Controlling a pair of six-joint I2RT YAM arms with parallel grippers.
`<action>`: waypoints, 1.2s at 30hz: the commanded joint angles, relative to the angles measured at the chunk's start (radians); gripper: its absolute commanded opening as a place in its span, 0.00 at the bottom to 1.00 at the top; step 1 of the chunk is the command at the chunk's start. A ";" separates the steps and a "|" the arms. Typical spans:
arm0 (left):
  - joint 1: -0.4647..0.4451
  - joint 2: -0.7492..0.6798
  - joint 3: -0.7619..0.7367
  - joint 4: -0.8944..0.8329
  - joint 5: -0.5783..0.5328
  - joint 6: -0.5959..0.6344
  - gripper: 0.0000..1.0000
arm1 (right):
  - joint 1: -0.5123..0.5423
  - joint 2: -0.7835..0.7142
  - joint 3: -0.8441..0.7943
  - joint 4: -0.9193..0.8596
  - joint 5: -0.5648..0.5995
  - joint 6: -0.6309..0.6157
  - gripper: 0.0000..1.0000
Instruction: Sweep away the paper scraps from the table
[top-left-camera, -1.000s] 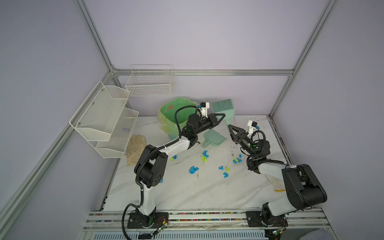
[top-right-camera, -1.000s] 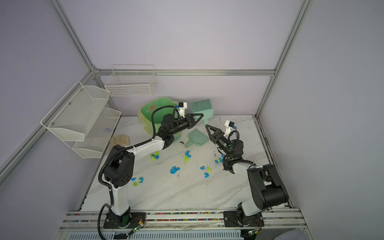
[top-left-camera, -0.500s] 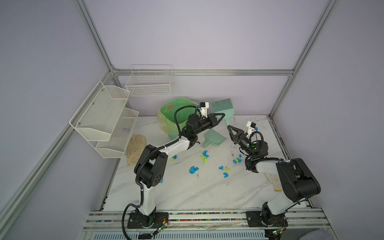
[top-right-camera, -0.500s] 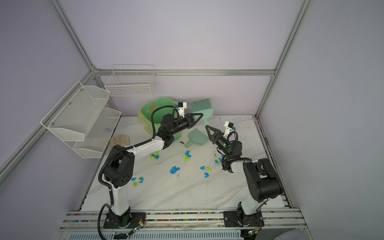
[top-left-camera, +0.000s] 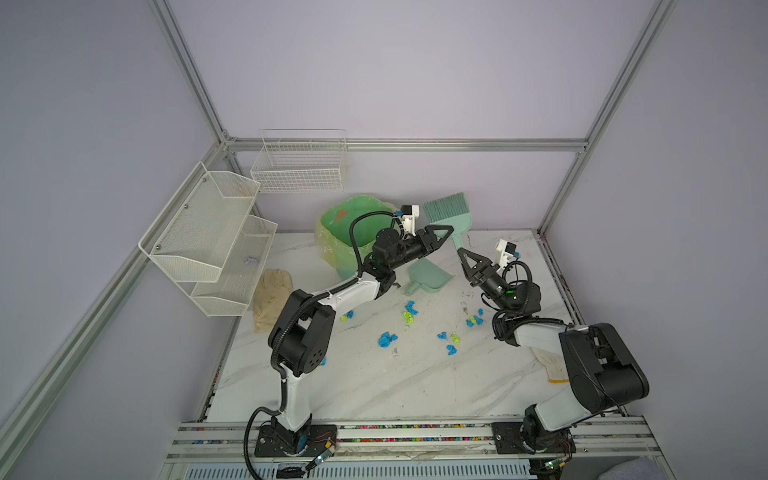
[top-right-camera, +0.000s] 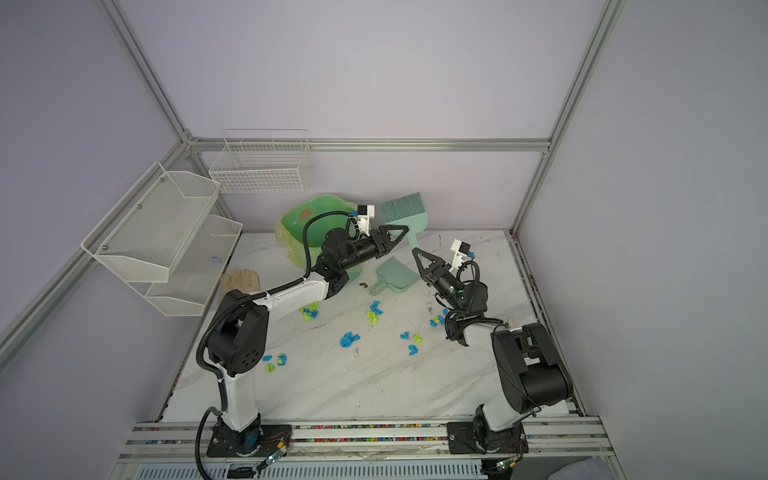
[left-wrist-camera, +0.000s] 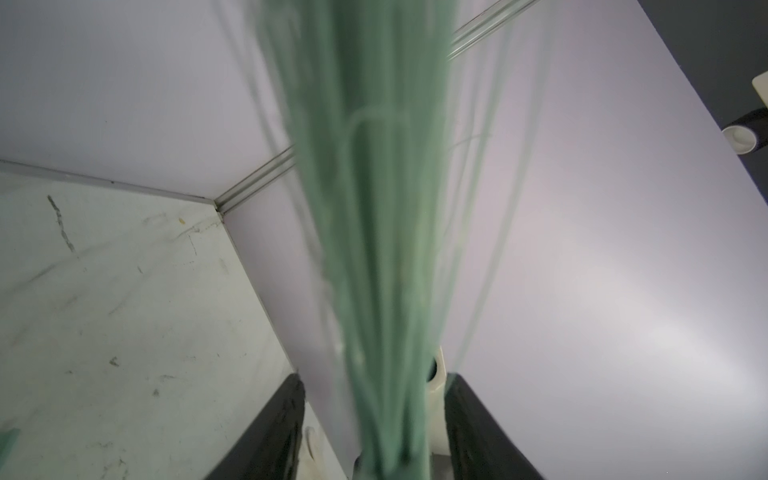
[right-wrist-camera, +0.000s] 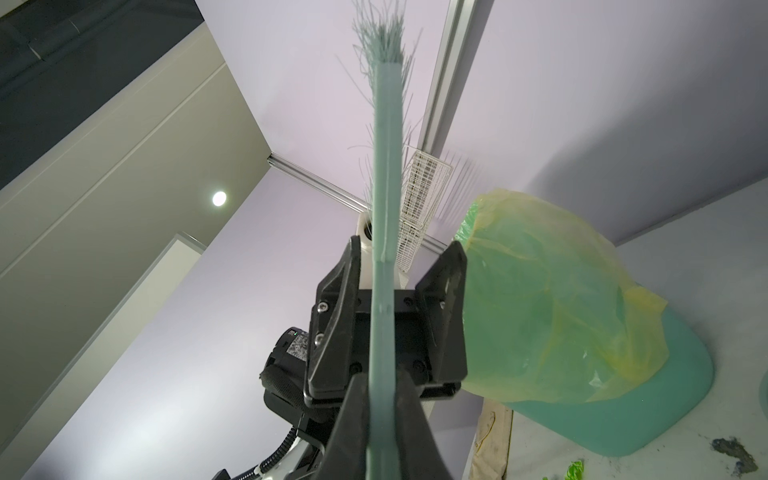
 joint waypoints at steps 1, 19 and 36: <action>-0.007 -0.127 -0.086 -0.027 0.016 0.092 0.61 | -0.060 -0.080 -0.019 0.008 -0.010 -0.003 0.00; -0.074 -0.414 -0.151 -0.823 -0.209 0.536 1.00 | -0.141 -0.334 0.191 -0.918 -0.064 -0.503 0.00; -0.092 -0.170 0.083 -1.268 -0.370 0.839 1.00 | -0.162 -0.375 0.222 -1.101 -0.066 -0.629 0.00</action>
